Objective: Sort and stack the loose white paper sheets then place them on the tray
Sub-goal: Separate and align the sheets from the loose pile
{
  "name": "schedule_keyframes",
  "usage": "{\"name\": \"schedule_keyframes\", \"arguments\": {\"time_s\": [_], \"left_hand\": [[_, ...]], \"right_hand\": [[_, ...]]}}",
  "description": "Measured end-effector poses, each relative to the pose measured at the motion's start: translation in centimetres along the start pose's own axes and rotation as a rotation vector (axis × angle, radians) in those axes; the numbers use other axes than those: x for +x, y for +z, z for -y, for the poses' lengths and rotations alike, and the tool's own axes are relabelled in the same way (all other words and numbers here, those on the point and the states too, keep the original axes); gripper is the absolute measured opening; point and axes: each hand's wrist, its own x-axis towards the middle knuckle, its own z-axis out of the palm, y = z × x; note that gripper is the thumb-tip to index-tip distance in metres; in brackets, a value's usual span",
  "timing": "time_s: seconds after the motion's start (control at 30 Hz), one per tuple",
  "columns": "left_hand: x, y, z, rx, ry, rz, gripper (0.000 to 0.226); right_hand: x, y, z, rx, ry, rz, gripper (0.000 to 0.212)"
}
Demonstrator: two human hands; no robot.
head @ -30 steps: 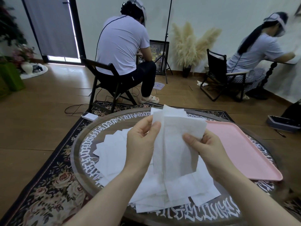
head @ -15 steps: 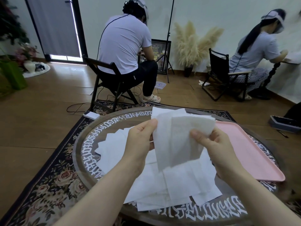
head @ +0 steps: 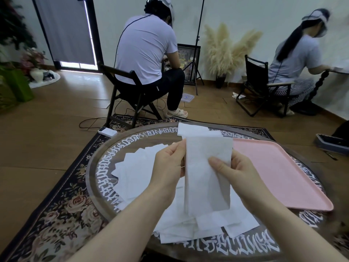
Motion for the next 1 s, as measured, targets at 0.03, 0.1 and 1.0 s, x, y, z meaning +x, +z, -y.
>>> {"name": "schedule_keyframes", "arguments": {"time_s": [0.03, 0.1, 1.0], "left_hand": [[0.03, -0.01, -0.01, -0.009, -0.002, 0.010, 0.028], [0.07, -0.09, -0.05, -0.027, 0.000, 0.030, 0.025], [-0.46, -0.38, -0.39, 0.079, 0.124, 0.126, 0.018]], "right_hand": [[0.01, 0.03, 0.02, -0.006, 0.004, -0.005, 0.017], [0.10, 0.03, 0.06, -0.015, 0.006, -0.020, 0.016], [-0.20, 0.19, 0.74, -0.204, -0.227, -0.186, 0.024]]}}
